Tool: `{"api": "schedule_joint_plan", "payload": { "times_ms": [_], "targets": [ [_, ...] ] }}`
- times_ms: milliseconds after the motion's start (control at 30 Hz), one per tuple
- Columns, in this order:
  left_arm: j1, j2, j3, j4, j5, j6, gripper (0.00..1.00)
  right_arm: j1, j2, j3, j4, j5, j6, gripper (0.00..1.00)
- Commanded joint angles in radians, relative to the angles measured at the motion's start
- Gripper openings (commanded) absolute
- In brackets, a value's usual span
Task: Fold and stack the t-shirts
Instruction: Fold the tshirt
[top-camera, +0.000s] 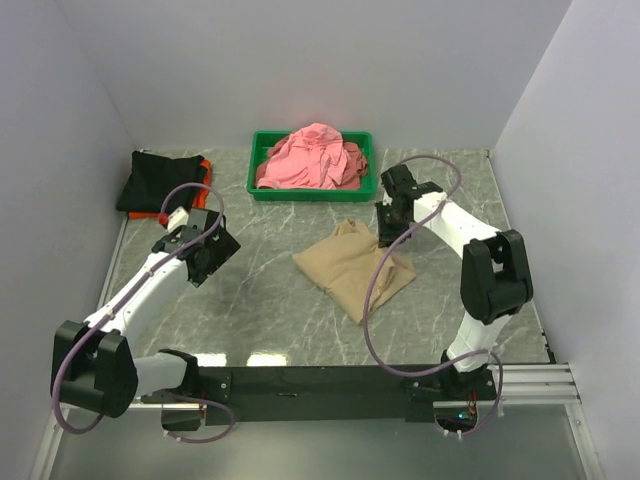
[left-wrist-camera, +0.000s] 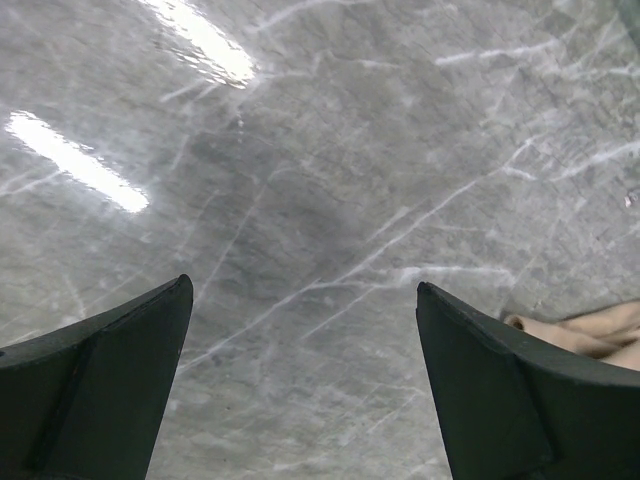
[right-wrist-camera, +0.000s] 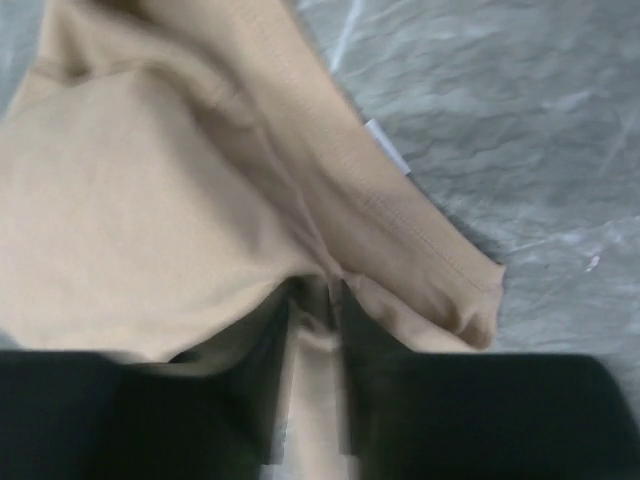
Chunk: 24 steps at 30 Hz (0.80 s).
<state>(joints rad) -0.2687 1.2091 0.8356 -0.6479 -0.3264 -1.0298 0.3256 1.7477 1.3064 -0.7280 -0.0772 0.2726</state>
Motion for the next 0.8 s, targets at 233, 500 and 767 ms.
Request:
{"api": "schedule_joint_plan", "payload": {
  "times_ms": [233,500,767],
  "targets": [
    [0.002,0.038,0.039,0.122,0.144,0.073,0.99,-0.008,-0.108,0.030,-0.056,0.211,0.083,0.58],
    [-0.130,0.170,0.172,0.293,0.268,0.123,0.99,-0.003,-0.350,-0.280,0.224,-0.298,0.155,0.66],
    [-0.268,0.561,0.463,0.366,0.455,0.165,0.99,-0.007,-0.238,-0.384,0.283,-0.158,0.246,0.71]
  ]
}}
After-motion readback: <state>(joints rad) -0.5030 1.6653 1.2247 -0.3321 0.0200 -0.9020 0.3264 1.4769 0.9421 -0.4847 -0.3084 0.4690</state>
